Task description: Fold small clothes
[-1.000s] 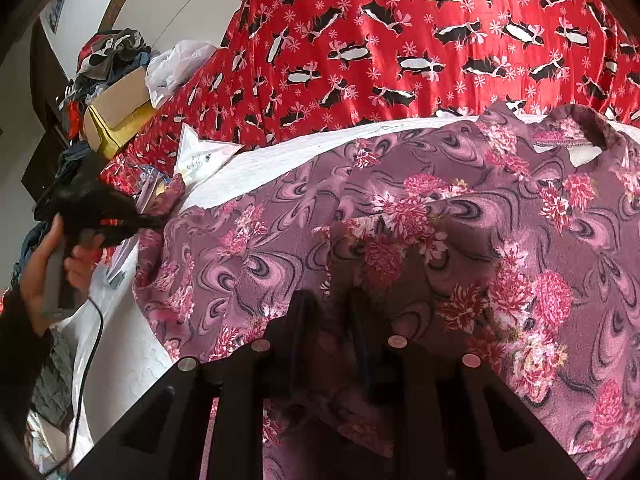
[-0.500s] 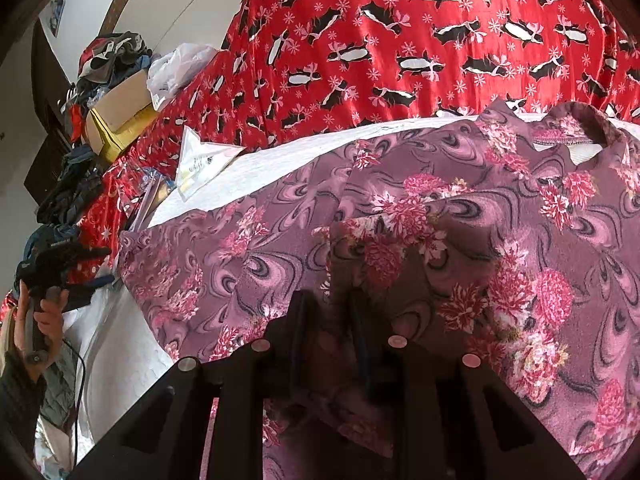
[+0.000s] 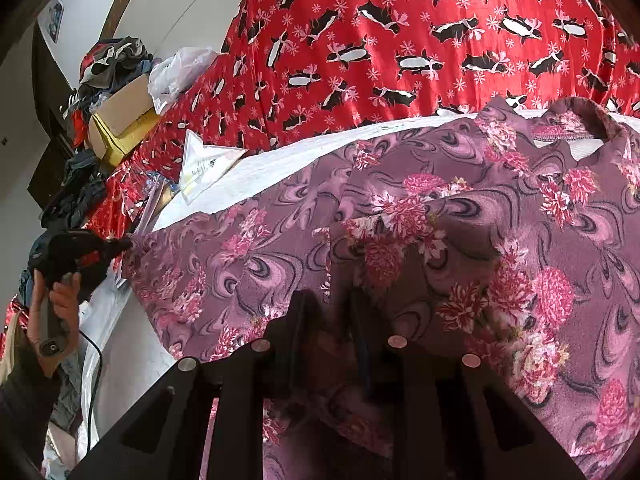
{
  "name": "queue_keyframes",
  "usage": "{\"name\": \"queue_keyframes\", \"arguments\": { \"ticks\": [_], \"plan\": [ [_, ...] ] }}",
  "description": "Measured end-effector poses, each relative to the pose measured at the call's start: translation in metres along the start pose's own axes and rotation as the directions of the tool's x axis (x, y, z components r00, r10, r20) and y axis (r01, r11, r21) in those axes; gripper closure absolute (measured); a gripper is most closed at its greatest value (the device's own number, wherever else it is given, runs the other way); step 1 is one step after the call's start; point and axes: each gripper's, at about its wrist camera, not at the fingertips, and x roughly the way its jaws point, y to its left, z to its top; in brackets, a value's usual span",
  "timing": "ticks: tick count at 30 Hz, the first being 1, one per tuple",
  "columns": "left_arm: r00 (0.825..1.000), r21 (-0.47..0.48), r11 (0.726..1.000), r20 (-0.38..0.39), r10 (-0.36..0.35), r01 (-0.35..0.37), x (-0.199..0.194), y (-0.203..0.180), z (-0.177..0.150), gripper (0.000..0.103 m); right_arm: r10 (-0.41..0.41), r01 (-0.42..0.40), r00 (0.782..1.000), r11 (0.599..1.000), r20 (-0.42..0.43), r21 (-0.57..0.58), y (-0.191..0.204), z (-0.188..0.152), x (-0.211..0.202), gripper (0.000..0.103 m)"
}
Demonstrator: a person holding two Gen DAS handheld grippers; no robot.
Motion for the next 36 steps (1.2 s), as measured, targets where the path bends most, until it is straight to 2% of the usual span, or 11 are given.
{"name": "queue_keyframes", "arguments": {
  "ticks": [5,9,13,15,16,17,18,26,31,34,36],
  "plan": [
    [0.998,-0.066,0.997,-0.041,0.04,-0.042,-0.011,0.028,-0.019,0.099,0.012,-0.012,1.0,1.0,0.005,0.01,-0.001,-0.001,-0.001,0.079],
    [0.992,-0.148,0.986,-0.109,0.059,-0.075,0.009,0.052,-0.027,0.071,0.018,-0.018,1.0,1.0,0.007,0.015,-0.002,-0.001,-0.002,0.079],
    [0.998,-0.22,0.975,-0.048,-0.029,0.018,0.018,0.049,-0.018,0.039,0.018,-0.018,1.0,1.0,0.007,0.014,-0.002,-0.001,-0.002,0.079],
    [1.0,-0.221,0.975,-0.02,-0.01,0.006,0.021,0.042,-0.011,0.04,0.017,-0.017,1.0,1.0,0.007,0.013,-0.002,-0.001,-0.002,0.079],
    [1.0,-0.214,0.977,-0.018,-0.009,0.005,0.023,0.04,-0.009,0.049,0.019,-0.019,1.0,1.0,0.007,0.014,-0.002,-0.002,-0.002,0.079],
    [1.0,-0.204,0.979,-0.017,-0.009,0.005,0.025,0.038,-0.008,0.065,0.02,-0.02,1.0,1.0,0.007,0.016,-0.003,-0.001,-0.002,0.079],
    [0.999,-0.194,0.981,-0.029,-0.029,0.023,0.027,0.035,-0.008,0.099,0.021,-0.021,1.0,1.0,0.007,0.017,-0.003,-0.002,-0.002,0.079],
    [0.998,0.065,0.996,-0.004,-0.064,0.064,-0.009,-0.045,-0.04,0.1,-0.007,0.008,0.998,1.0,-0.06,0.016,0.001,0.008,-0.006,0.08],
    [0.992,0.219,0.968,-0.027,-0.12,0.123,-0.03,-0.113,-0.071,0.1,-0.152,0.15,0.988,0.986,-0.022,-0.077,-0.002,0.008,-0.038,0.079],
    [0.987,0.284,0.945,-0.058,-0.15,0.16,-0.036,-0.15,-0.093,0.1,-0.302,0.304,0.953,0.943,0.031,-0.139,-0.019,0.004,-0.066,0.071],
    [0.982,0.309,0.933,-0.087,-0.168,0.187,-0.037,-0.17,-0.11,0.1,-0.415,0.424,0.906,0.889,0.084,-0.175,-0.036,-0.002,-0.087,0.065]
  ]
}}
